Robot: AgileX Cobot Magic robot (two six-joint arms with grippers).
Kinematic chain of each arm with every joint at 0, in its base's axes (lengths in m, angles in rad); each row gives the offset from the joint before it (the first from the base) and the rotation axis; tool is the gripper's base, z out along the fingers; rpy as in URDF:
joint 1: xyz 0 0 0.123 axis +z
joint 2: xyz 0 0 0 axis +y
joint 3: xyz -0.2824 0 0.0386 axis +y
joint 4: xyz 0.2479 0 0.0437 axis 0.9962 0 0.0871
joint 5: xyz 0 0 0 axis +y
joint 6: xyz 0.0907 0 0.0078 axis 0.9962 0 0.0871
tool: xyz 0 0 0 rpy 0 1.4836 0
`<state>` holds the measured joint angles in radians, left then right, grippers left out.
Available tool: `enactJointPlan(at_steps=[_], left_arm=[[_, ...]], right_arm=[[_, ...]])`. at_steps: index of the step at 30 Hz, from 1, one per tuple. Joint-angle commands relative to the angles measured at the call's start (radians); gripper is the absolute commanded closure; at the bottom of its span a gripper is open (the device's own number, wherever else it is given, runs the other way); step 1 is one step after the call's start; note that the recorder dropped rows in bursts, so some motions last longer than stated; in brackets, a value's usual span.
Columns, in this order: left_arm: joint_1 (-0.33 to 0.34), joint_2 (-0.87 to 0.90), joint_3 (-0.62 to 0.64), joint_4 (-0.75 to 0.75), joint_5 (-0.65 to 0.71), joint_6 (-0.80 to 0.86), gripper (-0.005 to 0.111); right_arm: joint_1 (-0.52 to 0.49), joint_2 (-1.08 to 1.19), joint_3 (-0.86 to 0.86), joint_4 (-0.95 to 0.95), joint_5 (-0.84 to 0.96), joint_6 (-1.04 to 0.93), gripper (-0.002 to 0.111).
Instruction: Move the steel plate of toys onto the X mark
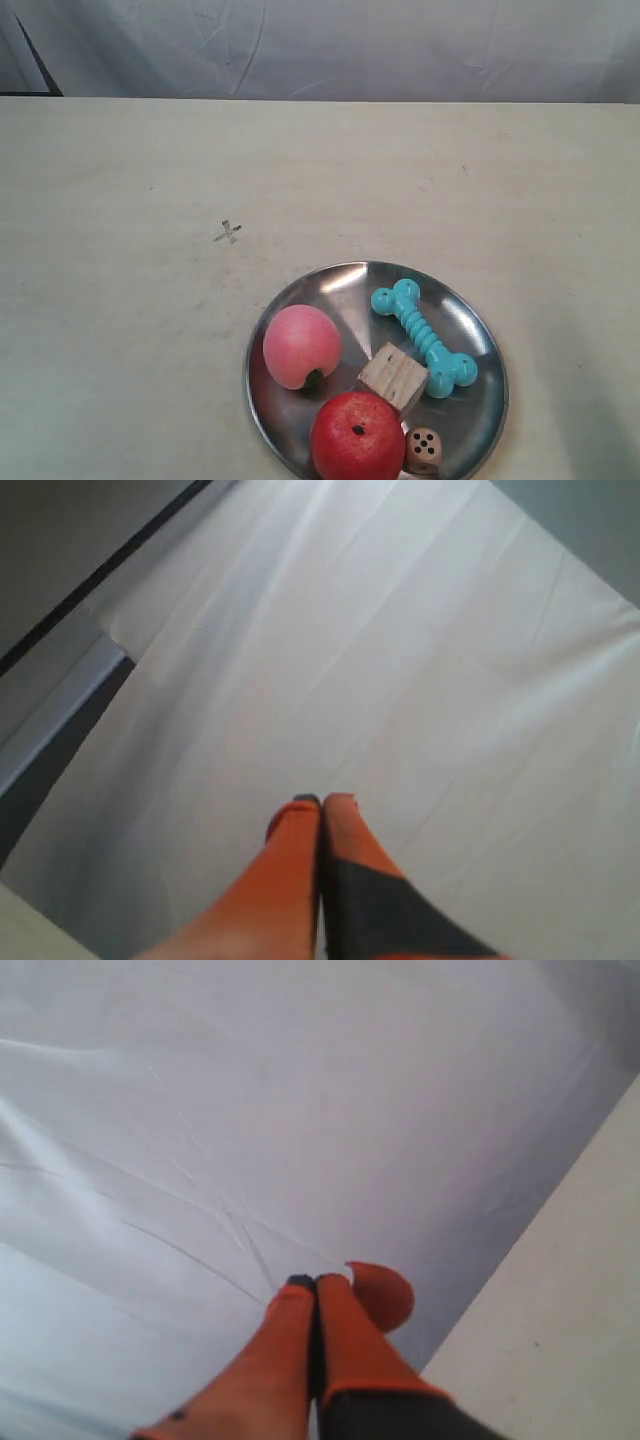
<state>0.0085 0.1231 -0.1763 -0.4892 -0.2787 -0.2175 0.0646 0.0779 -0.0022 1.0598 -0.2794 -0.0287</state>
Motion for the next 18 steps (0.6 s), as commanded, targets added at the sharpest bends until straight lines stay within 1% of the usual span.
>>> enactJointPlan(at_steps=[1,3,7,8,9,11,13,15,17,18], left_arm=[[-0.001,0.265,-0.153,0.108,0.125,-0.005,0.107],[-0.001,0.439,-0.252,0.170,0.212,-0.005,0.107],[-0.001,0.765,-0.482,0.317,0.432,0.003,0.107],[-0.001,0.856,-0.543,0.334,0.527,0.046,0.107],[-0.001,0.914,-0.603,0.326,0.593,0.091,0.107],[-0.001,1.043,-0.706,0.263,0.751,0.234,0.107],[-0.001,1.142,-0.773,0.143,0.882,0.385,0.107],[-0.001,1.234,-0.811,0.024,0.967,0.507,0.107],[-0.001,1.310,-0.827,-0.111,1.046,0.638,0.107],[-0.001,1.337,-0.829,-0.163,1.074,0.690,0.107]], right_arm=[[-0.005,0.059,-0.069,-0.050,0.059,-0.119,0.109],[-0.005,0.148,-0.152,-0.034,0.105,-0.282,0.109],[-0.005,0.431,-0.339,0.134,0.160,-0.602,0.109],[-0.007,0.516,-0.387,0.176,0.201,-0.682,0.109],[-0.007,0.604,-0.431,0.207,0.242,-0.741,0.109],[-0.007,0.763,-0.500,0.194,0.309,-0.784,0.109],[-0.007,0.933,-0.562,0.110,0.279,-0.793,0.109],[-0.007,1.069,-0.611,0.015,0.146,-0.802,0.109],[-0.007,1.200,-0.665,0.006,-0.026,-0.862,0.109],[-0.007,1.258,-0.691,0.036,-0.119,-0.927,0.109]])
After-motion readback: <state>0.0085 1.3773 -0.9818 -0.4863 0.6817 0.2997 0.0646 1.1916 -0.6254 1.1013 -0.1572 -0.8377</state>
